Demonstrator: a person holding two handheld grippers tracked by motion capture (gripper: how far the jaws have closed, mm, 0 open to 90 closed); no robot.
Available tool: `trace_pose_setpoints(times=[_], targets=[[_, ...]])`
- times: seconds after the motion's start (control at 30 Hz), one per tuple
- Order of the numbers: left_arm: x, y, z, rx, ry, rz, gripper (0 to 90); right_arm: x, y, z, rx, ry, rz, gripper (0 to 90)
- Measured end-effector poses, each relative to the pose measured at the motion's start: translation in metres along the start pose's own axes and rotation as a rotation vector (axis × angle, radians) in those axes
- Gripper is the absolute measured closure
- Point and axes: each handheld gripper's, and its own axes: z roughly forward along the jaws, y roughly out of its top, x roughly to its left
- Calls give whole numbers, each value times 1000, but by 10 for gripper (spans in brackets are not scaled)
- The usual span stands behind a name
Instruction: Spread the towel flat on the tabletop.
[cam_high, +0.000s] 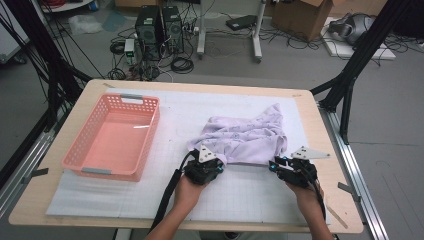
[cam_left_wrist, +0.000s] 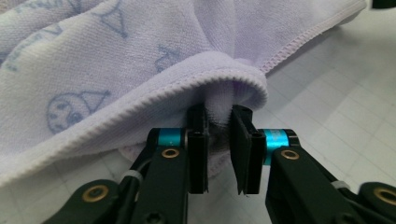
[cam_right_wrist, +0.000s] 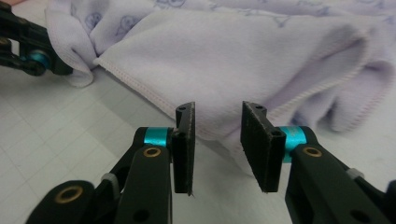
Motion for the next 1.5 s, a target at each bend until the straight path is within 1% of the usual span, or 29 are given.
trace_pose_setpoints(times=[0.03, 0.07, 0.13, 0.17, 0.2, 0.27, 0.3, 0.33, 0.37, 0.43, 0.5, 0.6, 0.63, 0.7, 0.8, 0.9, 0.97, 1.0, 1.03, 1.07, 1.1, 1.13, 1.2, 1.3, 1.33, 1.4, 1.43, 1.47, 1.5], targets=[[2, -1, -4, -12, -15, -18, 787, 2, 1, 6, 18, -16, -6, 592], [4, -1, -7, -20, -22, -25, 788, 2, 1, 11, 29, -32, -6, 567], [11, -4, -22, -48, -53, -54, 789, 1, 2, 22, 64, -48, 7, 550], [14, -6, -30, -65, -65, -71, 790, 2, 2, 26, 84, -54, 1, 553], [17, -8, -36, -77, -70, -80, 795, 2, 2, 29, 98, -61, -12, 572], [25, -12, -51, -88, -64, -93, 796, 4, 3, 32, 107, -73, -30, 646], [29, -16, -59, -91, -57, -93, 801, 3, 3, 32, 105, -68, -29, 735], [32, -18, -64, -95, -51, -99, 807, 3, 3, 32, 103, -51, -36, 807], [35, -20, -68, -100, -42, -105, 810, 3, 3, 30, 102, -37, -36, 823], [37, -23, -73, -107, -43, -113, 810, 4, 3, 28, 105, -21, -46, 835], [38, -27, -77, -111, -45, -114, 809, 6, 2, 23, 107, -1, -52, 837], [39, -33, -83, -119, -60, -124, 806, 9, -2, 7, 93, 16, -55, 833], [40, -34, -85, -122, -67, -129, 806, 10, -5, -2, 88, 21, -41, 833], [42, -38, -87, -123, -72, -138, 806, 10, -9, -15, 84, 22, -47, 833], [44, -42, -91, -105, -82, -150, 814, 11, -20, -38, 88, 24, -40, 836], [43, -47, -92, -96, -92, -160, 829, 13, -32, -59, 101, 31, -26, 837], [44, -48, -94, -96, -86, -163, 845, 14, -41, -71, 115, 19, -15, 837], [44, -49, -95, -99, -83, -168, 834, 13, -45, -76, 125, 25, 8, 837], [44, -49, -96, -99, -68, -171, 801, 12, -49, -80, 129, 34, 27, 835], [45, -49, -95, -94, -58, -178, 712, 12, -53, -83, 137, 40, 34, 823], [45, -48, -94, -89, -66, -188, 648, 13, -56, -85, 159, 49, 46, 779], [45, -48, -91, -85, -69, -190, 608, 13, -58, -86, 169, 45, 48, 700], [44, -44, -85, -71, -68, -188, 494, 14, -57, -91, 142, 34, 57, 640], [43, -36, -74, -69, -70, -187, 441, 13, -44, -97, 52, 34, 68, 580], [43, -32, -69, -66, -68, -185, 440, 14, -38, -96, 33, 30, 64, 577], [46, -26, -57, -33, -61, -195, 422, 15, -27, -86, 34, 25, 29, 550], [49, -24, -50, -18, -52, -216, 407, 17, -23, -78, 47, 22, 13, 549], [49, -24, -46, -15, -47, -226, 398, 18, -18, -66, 62, 31, -10, 547], [50, -24, -41, 1, -48, -235, 397, 20, -16, -58, 76, 36, -21, 535]])
